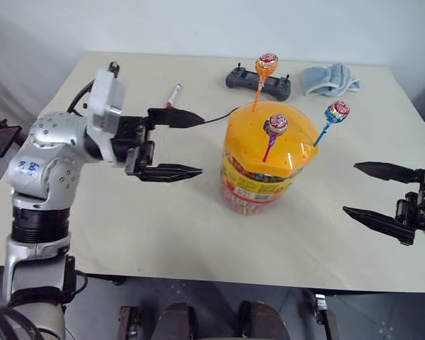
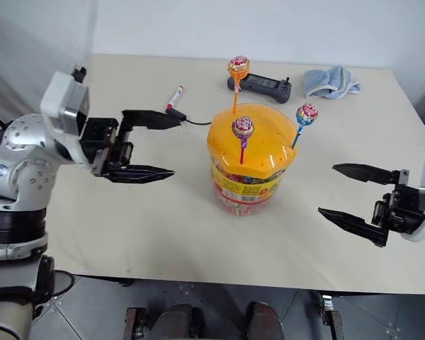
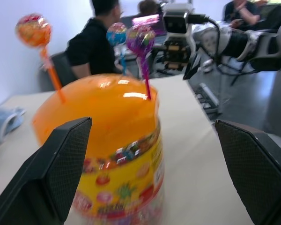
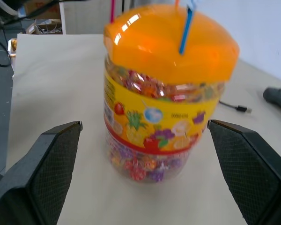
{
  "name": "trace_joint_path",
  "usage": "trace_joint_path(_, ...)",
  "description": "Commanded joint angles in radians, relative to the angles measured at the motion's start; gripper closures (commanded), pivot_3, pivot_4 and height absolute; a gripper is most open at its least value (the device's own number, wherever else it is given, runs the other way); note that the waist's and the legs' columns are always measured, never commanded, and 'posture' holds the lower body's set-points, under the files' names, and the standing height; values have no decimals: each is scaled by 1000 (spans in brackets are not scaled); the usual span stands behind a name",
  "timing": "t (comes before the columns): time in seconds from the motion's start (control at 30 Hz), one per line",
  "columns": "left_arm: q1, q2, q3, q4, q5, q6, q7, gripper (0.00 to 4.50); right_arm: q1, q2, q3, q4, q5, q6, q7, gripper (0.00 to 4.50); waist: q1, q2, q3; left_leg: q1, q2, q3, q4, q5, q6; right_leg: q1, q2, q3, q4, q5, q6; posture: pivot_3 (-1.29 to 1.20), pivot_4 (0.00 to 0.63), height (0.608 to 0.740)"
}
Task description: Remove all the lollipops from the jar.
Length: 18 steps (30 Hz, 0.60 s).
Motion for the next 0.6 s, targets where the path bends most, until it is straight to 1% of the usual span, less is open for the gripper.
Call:
trace_joint_path(0.03, -62, -66, -35, 44, -6, -29, -35, 0, 24, -1, -75, -65, 30, 18, -53, 13, 0, 0, 0, 0, 0, 0, 1, 0, 0, 0, 0, 0, 0, 0, 0, 0, 150, 740)
trace_joint_path(0.17, -128, -173, -81, 102, -7, -39, -76, 0, 76, 22, -103, -102, 18, 11, -86, 13, 7, -1, 1, -1, 0, 0, 3, -1, 1, 0, 0, 0, 1, 0, 0, 0, 150, 740)
trace_joint_path(0.27, -165, -225, -110, 163, 15, -53, -109, 0, 109, 39, -124, -135, 23, 11, -116, 13, 11, -1, 1, -1, 0, 0, 4, -1, 1, 0, 0, 0, 1, 0, 0, 0, 150, 740)
trace_joint_path(0.43, -229, -271, -176, 264, 94, -72, -131, 0, 156, 65, -170, -196, 40, 16, -172, 13, 17, -1, 1, -1, 0, 0, 6, -1, 2, 0, 0, 0, 2, 0, 0, 0, 150, 740)
trace_joint_path(0.5, -237, -281, -185, 268, 98, -77, -153, 0, 183, 76, -190, -223, 43, 17, -189, 13, 18, -1, 1, -2, 0, 0, 6, -1, 2, 0, 0, 0, 2, 0, 0, 0, 150, 740)
trace_joint_path(0.6, -252, -307, -192, 284, 114, -80, -147, 625, 206, 89, -208, -250, 49, 13, -217, 0, 17, -1, 1, -2, 0, 0, 7, -2, 3, 0, 0, 1, 2, 0, 0, 0, 150, 740)
